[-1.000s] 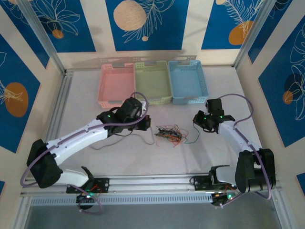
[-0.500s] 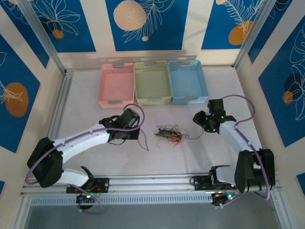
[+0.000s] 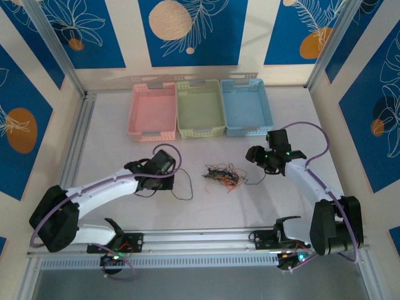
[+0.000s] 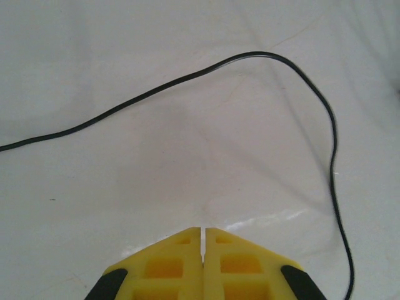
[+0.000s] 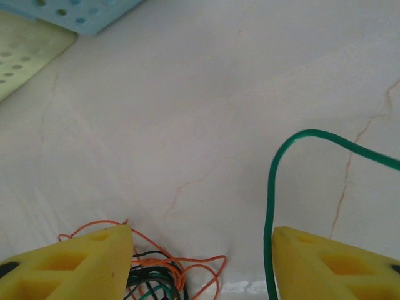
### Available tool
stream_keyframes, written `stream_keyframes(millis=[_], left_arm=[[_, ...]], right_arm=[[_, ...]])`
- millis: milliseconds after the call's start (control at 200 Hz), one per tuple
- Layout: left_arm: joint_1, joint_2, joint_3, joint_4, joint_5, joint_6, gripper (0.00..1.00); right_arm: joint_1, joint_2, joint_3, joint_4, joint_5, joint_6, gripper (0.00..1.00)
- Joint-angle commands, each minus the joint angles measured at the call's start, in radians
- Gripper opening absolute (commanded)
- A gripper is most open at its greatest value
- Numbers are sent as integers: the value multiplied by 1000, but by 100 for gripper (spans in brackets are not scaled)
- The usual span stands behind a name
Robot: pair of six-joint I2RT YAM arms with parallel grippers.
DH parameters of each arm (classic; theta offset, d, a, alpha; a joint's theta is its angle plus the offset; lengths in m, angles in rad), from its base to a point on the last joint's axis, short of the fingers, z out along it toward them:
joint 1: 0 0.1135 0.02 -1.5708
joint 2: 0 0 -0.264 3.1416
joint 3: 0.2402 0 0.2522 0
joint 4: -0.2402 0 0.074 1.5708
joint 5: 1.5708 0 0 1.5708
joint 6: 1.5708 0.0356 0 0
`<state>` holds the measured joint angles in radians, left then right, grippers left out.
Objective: Untangle the cables
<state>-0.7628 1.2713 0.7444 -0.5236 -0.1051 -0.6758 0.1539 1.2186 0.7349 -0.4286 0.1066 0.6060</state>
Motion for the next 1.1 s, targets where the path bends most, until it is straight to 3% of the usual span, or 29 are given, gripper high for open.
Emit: stream_keyframes(millis=[0,30,40,50,65,345,400,475,545,625,835,1095], left_arm=[[7,-83,-47,26,52,-20,0],[7,-98,-55,27,57,-24,0],[7,-103,-57,28,57,-24,0],[7,-107,-59,26,59,-24,0],[8,-112,-61,25,60,-24,0],[7,-152,-78,17,62,-18,0],[7,-162,-81,22,64,-19,0],[7,-175,-79,5,44,-21,0],[11,-186,-73,-46,-21,-38,0],[27,-201,-77,-99,-105,-63,0],[119,-198,-128,-97,-83,-86,0],[228,-162,-168,-52,-86,-119,0]], right_arm=[[28,-44,80,-82,83,-30,62],[36,-52,97,-103,122,-42,64],[39,-54,106,-109,135,-45,70],[42,-55,113,-123,153,-47,92],[48,-57,124,-139,181,-51,100],[109,38,283,-389,500,-18,100],[127,1,262,-324,404,-52,97],[152,-56,211,-202,160,-89,94],[163,-57,189,-132,-102,-91,91],[205,-7,207,-110,-257,-79,86],[495,201,353,-141,-214,-167,79],[626,520,575,-154,-220,-152,63]])
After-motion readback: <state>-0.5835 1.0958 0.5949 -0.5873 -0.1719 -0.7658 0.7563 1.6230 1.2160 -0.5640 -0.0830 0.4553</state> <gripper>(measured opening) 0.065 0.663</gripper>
